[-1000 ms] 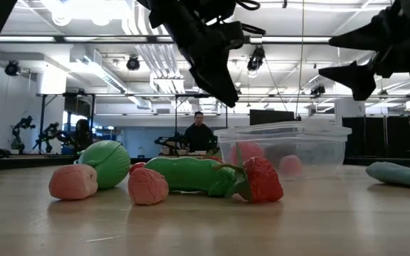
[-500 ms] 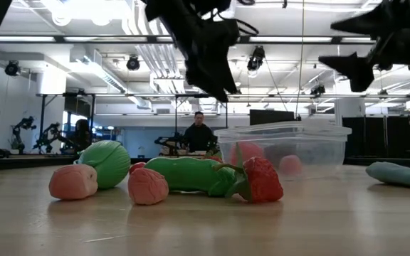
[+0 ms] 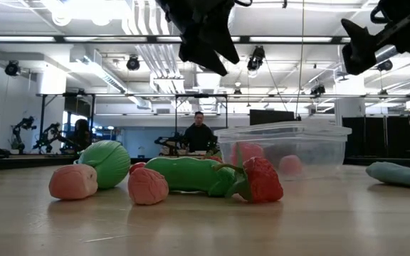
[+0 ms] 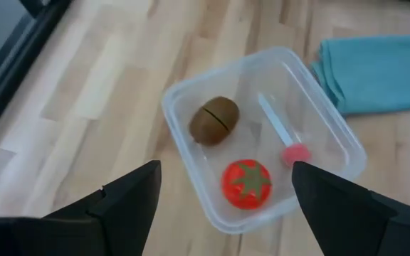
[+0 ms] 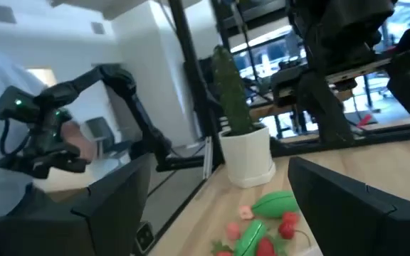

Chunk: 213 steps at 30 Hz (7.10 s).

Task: Pick and placing Produce into tupperware
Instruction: Put the green corn into the transparent bin, then put the left red cherry into the transparent bin

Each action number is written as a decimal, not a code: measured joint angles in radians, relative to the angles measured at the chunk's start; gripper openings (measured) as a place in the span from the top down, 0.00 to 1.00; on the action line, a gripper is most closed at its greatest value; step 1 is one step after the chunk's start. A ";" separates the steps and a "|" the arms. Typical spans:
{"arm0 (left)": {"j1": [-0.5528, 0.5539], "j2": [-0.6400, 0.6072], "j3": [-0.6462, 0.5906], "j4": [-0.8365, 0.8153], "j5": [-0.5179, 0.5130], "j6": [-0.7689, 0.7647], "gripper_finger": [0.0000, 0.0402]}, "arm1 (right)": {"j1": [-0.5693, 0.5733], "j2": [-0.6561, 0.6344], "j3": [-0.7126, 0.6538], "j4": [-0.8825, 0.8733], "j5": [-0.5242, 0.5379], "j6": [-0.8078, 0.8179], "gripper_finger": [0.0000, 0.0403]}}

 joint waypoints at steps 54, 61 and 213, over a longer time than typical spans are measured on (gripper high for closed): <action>-0.342 0.111 -0.257 0.299 0.169 -0.070 0.25 | -0.209 0.003 -0.010 -0.136 -0.177 0.002 0.19; -0.349 0.056 -0.261 -0.043 0.049 -0.114 0.25 | -0.209 0.008 -0.010 -0.136 -0.177 0.002 0.19; -0.246 -0.014 -0.374 -0.064 0.123 0.114 0.31 | -0.209 0.014 -0.010 -0.136 -0.162 0.001 0.19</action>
